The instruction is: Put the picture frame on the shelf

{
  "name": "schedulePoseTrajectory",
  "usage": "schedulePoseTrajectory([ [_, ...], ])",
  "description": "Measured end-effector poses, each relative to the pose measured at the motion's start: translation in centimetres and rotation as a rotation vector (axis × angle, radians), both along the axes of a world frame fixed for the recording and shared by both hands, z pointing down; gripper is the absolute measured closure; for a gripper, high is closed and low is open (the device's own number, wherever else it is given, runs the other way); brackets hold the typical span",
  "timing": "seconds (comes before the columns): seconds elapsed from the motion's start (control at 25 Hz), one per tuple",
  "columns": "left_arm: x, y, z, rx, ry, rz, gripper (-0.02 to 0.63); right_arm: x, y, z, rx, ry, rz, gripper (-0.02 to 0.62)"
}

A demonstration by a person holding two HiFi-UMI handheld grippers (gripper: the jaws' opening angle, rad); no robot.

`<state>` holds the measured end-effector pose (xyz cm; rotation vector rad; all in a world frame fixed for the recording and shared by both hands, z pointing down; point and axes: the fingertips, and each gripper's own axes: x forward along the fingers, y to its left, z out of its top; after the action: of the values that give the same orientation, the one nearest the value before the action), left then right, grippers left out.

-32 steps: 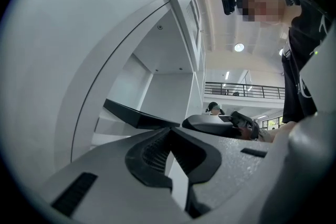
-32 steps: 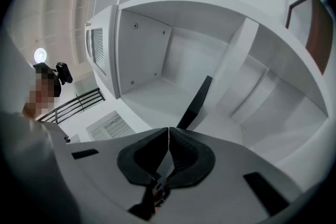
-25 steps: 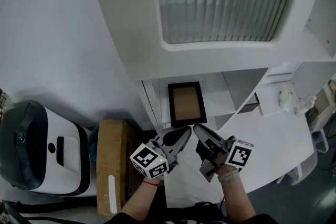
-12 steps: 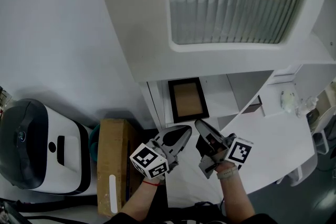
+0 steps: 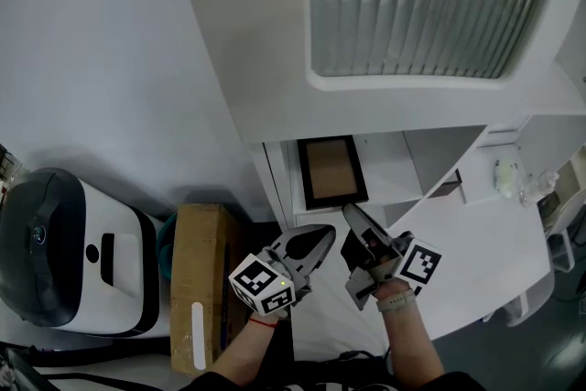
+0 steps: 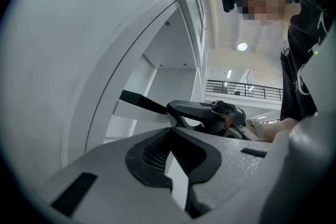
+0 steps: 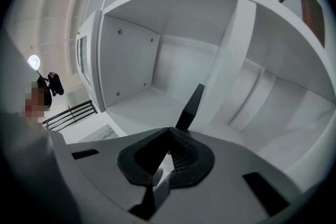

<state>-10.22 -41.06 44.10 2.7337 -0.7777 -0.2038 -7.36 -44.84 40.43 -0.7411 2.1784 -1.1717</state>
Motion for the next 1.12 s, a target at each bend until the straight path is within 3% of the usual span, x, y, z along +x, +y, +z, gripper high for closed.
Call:
schedulePoseTrajectory([
  [0.72,-0.5,0.9,0.3,-0.006,0.004,-0.041,0.601,-0.3,1.4,1.2,-0.013,0.013,-0.033,0.591],
  [1.12,-0.3,2.6,0.7,-0.012,0.006,-0.108,0.601,0.0,3.6,2.4,-0.016,0.069,-0.089,0.592],
])
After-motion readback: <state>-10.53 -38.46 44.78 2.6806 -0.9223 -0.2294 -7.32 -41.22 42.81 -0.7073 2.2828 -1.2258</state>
